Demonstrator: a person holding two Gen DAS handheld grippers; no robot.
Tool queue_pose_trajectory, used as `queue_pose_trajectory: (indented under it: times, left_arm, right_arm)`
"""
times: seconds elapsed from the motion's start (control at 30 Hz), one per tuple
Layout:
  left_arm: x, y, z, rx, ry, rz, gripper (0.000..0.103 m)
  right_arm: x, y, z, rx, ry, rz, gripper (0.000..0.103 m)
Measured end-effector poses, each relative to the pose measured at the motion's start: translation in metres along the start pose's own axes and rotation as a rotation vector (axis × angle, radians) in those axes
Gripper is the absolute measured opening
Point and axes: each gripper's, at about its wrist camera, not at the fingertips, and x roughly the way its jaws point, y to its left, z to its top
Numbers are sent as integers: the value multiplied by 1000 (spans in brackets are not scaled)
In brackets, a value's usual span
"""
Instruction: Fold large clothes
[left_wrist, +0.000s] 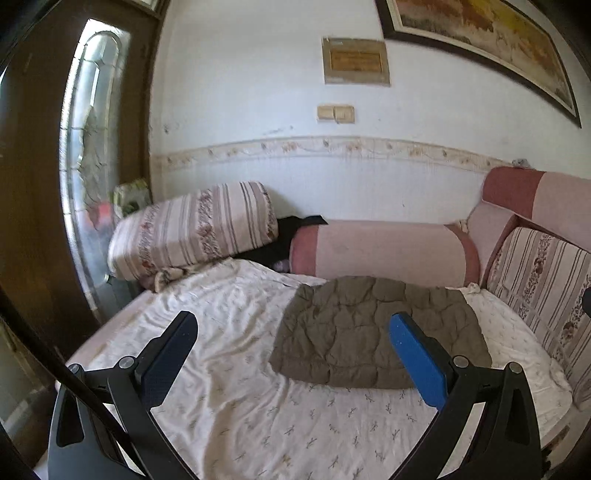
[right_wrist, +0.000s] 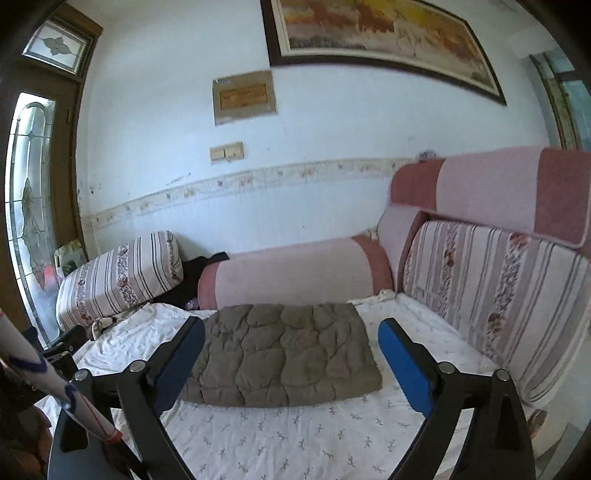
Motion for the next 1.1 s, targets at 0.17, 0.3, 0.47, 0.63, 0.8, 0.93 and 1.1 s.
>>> queue_pose_trajectory:
  times: [0.17, 0.3, 0.47, 0.63, 0.8, 0.93, 1.1]
  left_arm:
    - [-20, -1, -20, 23, 40, -23, 103]
    - [-18, -9, -47, 75, 56, 44, 103]
    - [-12, -22, -63, 176, 117, 74, 103]
    - [0, -20, -68, 160, 180, 54, 103]
    - [19, -17, -78, 146, 249, 47, 103]
    - [30, -18, -84, 149, 275, 47, 103]
    - [38, -16, -86, 140, 290, 42, 103]
  right_arm:
    - [-28, 13, -16, -12, 17, 7, 103]
    - [-26, 25, -37, -60, 49, -27, 103]
    - [-11, 30, -51, -53, 110, -12, 103]
    - [0, 37, -56, -69, 130, 0, 103]
    - [10, 42, -65, -91, 154, -1, 103]
    - [19, 40, -69, -86, 172, 2, 103]
    - [29, 41, -74, -93, 197, -3, 103]
